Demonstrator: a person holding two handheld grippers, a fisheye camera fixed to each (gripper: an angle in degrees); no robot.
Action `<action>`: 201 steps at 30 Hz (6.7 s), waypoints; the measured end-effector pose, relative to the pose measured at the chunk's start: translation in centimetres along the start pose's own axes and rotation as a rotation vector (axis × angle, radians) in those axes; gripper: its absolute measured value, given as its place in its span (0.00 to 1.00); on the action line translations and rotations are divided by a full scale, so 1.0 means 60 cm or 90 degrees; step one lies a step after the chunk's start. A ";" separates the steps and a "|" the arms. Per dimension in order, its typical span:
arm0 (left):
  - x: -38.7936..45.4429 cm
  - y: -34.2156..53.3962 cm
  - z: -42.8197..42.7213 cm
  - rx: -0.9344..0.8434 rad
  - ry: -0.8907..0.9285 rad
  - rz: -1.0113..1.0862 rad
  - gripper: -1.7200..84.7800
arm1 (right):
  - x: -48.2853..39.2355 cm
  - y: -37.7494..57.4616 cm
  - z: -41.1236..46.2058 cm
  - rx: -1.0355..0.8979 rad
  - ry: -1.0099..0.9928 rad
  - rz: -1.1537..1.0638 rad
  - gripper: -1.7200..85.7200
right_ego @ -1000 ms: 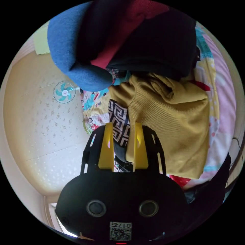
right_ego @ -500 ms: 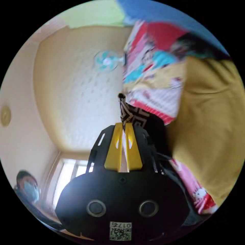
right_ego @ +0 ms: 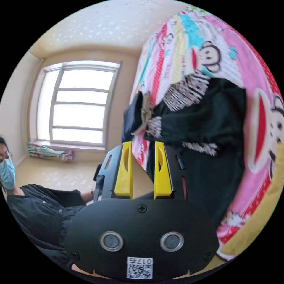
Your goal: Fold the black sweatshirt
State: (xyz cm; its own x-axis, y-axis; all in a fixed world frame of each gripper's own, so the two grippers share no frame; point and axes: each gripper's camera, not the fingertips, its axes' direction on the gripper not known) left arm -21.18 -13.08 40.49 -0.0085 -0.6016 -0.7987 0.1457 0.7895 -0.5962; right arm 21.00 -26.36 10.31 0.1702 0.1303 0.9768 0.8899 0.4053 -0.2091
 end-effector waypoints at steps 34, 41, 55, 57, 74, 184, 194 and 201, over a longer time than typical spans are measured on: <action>-0.247 0.063 0.037 -0.100 0.003 0.187 0.02 | 0.080 0.185 -0.069 -0.164 0.191 0.204 0.04; -0.295 -0.044 0.092 -0.079 0.065 0.177 0.18 | 0.090 0.176 -0.097 -0.146 0.160 0.220 0.03; -0.327 -0.068 0.104 -0.117 0.225 0.271 0.07 | 0.070 0.154 -0.181 -0.187 0.171 0.188 0.03; -0.343 -0.029 0.063 -0.105 0.294 0.266 0.07 | 0.063 0.163 -0.204 -0.189 0.155 0.176 0.03; -0.281 -0.248 -0.297 0.237 0.640 0.060 0.09 | 0.135 -0.051 -0.285 0.259 -0.266 0.020 0.05; -0.330 0.028 -0.015 -0.289 -0.222 -0.383 0.08 | 0.160 0.846 -0.148 0.813 -0.308 0.998 0.02; -0.279 -0.160 -0.164 -0.079 -0.047 -0.063 0.12 | -0.029 0.130 -0.128 0.319 -0.136 0.498 0.02; -0.199 -0.346 -0.328 0.171 0.097 0.047 0.13 | -0.204 -0.028 0.000 0.196 0.001 0.380 0.02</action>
State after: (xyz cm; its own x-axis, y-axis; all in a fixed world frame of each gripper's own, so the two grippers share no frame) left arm -43.56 -19.91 60.80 -0.1338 -0.5030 -0.8538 0.4069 0.7577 -0.5102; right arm 17.40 -28.63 -1.31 0.5970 0.4108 0.6891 0.4817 0.5034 -0.7174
